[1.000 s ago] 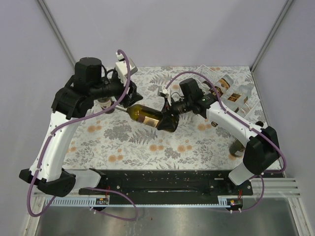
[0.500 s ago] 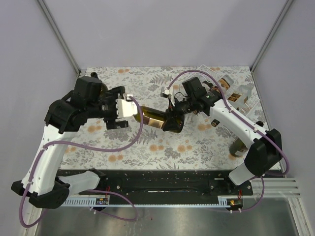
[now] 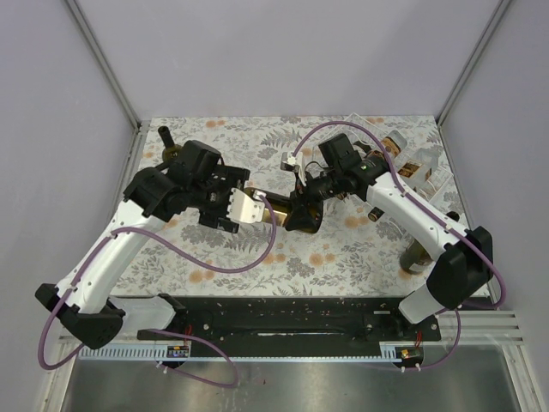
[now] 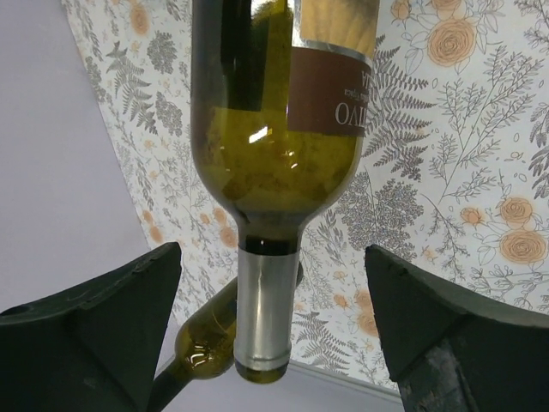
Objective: Put the wine bottle on the wine rack
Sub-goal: Pick up the wine bottle from the center of the board.
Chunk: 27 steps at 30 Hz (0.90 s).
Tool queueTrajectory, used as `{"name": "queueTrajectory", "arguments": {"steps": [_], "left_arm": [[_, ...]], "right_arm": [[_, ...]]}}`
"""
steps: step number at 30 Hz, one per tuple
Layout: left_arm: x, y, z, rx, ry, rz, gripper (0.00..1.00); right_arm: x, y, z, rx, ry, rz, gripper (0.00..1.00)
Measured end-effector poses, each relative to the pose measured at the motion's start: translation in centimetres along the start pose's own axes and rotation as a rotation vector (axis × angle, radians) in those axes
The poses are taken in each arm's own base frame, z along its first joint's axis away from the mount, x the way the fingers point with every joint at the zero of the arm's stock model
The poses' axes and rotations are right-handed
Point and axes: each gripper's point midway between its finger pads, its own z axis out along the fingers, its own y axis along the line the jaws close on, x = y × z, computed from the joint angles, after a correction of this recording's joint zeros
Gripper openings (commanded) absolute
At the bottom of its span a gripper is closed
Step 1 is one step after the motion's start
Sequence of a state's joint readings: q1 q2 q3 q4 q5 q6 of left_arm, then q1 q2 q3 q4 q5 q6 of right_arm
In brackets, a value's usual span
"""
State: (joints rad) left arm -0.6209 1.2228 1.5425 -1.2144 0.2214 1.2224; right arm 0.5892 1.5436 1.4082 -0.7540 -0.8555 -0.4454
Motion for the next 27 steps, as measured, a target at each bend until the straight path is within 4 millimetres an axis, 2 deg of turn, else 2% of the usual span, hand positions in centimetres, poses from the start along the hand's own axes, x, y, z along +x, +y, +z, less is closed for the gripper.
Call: {"name": "queueTrajectory", "arguments": {"steps": [10, 14, 19, 22, 25, 27], "left_arm": [[1.9, -0.5, 3.5, 0.023, 0.069, 0.021, 0.86], [2.1, -0.2, 3.9, 0.006, 0.075, 0.025, 0.78], [1.9, 0.6, 4.4, -0.016, 0.069, 0.030, 0.60], [2.1, 0.4, 4.8, -0.006, 0.074, 0.030, 0.48], [2.6, 0.3, 5.0, -0.004, 0.095, 0.031, 0.28], [2.9, 0.3, 5.0, -0.004, 0.107, 0.041, 0.09]], "right_arm": [[-0.2, 0.2, -0.2, 0.000, -0.006, -0.009, 0.00], [-0.2, 0.2, -0.2, 0.000, -0.007, -0.010, 0.00], [-0.3, 0.3, -0.2, -0.004, -0.009, -0.010, 0.00], [-0.3, 0.3, -0.3, -0.004, -0.010, -0.008, 0.00], [0.1, 0.3, -0.4, 0.003, 0.004, 0.009, 0.00], [0.3, 0.3, -0.5, 0.004, 0.011, 0.018, 0.00]]}}
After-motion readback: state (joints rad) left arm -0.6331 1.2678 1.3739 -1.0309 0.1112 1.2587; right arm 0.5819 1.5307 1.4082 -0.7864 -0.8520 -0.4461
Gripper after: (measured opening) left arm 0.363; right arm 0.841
